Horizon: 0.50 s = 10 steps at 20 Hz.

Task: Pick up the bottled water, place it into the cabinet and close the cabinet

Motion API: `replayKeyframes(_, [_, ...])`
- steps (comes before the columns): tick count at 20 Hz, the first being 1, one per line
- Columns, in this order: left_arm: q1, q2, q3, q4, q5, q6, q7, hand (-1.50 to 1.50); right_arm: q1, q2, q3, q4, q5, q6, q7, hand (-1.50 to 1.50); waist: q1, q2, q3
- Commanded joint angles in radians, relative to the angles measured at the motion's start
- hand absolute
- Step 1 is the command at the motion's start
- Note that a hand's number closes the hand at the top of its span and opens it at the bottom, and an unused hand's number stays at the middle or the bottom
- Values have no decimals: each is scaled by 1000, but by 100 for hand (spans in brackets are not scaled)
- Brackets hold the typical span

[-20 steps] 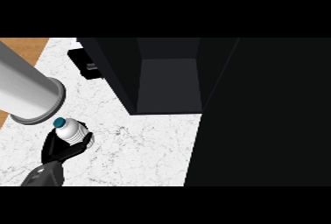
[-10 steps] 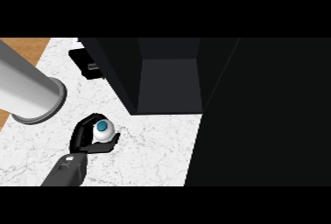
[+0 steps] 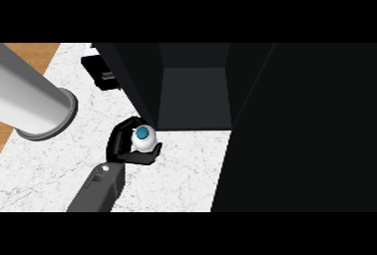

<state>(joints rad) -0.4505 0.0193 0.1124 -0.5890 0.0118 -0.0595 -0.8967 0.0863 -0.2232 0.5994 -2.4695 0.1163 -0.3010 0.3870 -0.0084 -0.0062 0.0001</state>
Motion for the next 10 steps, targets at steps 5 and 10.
replayKeyframes(5, [-21,-18,-164,-179,206,11,213,150,17,-19,36,-111,77,-17,55,-150,-4,-3,-1])
replayKeyframes(10, [-73,-17,-263,-241,276,152,295,150,15,-26,45,-49,57,-17,-11,-150,-26,-4,-1])
